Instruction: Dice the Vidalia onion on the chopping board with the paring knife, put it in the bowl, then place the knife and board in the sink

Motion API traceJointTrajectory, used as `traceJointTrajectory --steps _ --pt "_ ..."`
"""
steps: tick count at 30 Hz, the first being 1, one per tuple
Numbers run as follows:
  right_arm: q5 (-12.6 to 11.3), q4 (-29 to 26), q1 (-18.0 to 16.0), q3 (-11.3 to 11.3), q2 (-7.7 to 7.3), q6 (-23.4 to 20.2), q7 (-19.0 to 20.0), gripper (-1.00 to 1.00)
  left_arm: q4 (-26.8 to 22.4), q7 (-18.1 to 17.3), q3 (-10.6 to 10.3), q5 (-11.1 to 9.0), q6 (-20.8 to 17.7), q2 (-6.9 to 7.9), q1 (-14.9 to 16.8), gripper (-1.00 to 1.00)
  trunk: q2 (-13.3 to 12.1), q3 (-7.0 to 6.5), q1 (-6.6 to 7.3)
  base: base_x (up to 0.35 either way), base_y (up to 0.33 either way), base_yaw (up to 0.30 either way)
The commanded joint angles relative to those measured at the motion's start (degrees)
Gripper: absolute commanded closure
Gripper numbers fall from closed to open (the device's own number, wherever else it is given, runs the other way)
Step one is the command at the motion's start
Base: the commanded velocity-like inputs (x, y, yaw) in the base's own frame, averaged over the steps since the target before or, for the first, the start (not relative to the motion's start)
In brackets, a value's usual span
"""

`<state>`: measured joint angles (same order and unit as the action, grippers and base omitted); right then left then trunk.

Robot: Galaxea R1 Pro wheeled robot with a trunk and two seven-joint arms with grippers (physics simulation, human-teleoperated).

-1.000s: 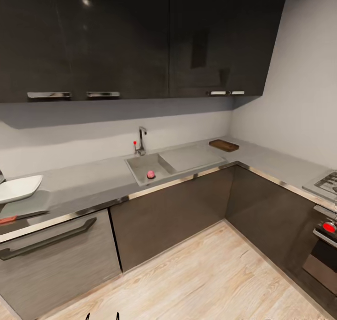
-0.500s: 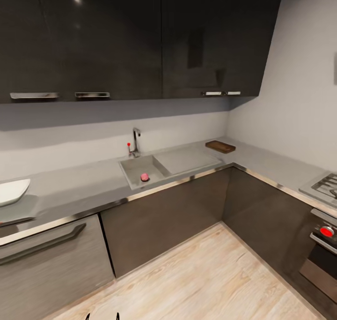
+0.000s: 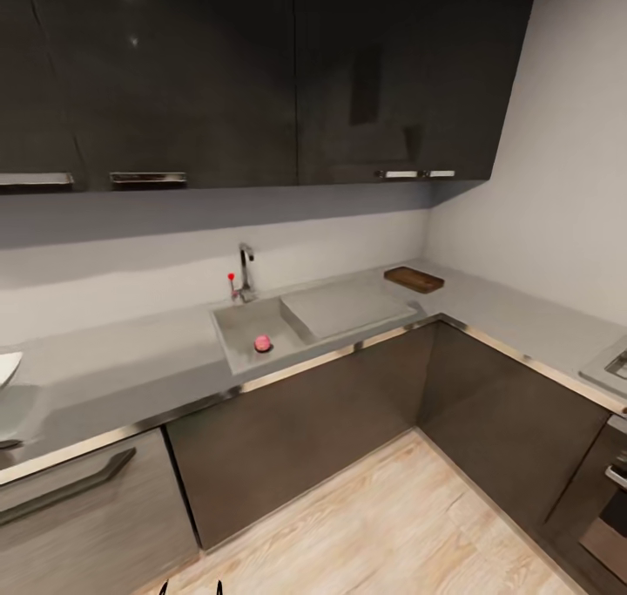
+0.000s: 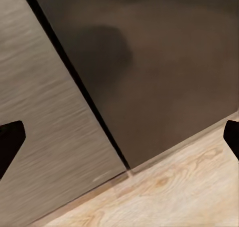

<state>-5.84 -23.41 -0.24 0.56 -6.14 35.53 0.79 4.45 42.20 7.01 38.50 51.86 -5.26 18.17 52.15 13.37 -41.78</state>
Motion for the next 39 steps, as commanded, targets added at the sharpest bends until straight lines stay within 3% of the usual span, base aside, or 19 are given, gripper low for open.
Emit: traceJointTrajectory --steps 1,17,24,32,39 --pt "-0.5 0.0 0.0 0.1 -0.02 0.2 0.1 -1.00 0.2 0.3 0.5 0.6 0.3 0.00 0.1 -1.00 0.1 0.07 -0.04 0.318 0.000 0.000" --pt "-0.5 0.2 0.0 0.1 0.00 0.2 0.1 -1.00 0.2 0.3 0.5 0.6 0.3 -0.01 0.1 -1.00 0.1 0.07 -0.04 0.246 -0.172 -0.003" --pt "-0.5 0.2 0.0 0.1 -0.02 0.2 0.1 -1.00 0.2 0.4 0.5 0.6 0.3 -0.01 0.1 -1.00 0.1 -0.08 -0.04 0.176 -0.203 -0.179" --pt "-0.5 0.2 0.0 0.1 -0.02 0.2 0.1 -1.00 0.3 0.5 1.0 0.5 -0.8 1.26 0.0 -1.00 0.1 -0.19 -0.04 0.049 -0.050 -0.102" --pt "-0.6 0.2 0.0 0.1 -0.02 0.2 0.0 -1.00 0.4 0.5 1.0 0.5 -1.1 1.25 0.0 -1.00 0.1 -0.19 -0.04 0.001 -0.001 -0.004"
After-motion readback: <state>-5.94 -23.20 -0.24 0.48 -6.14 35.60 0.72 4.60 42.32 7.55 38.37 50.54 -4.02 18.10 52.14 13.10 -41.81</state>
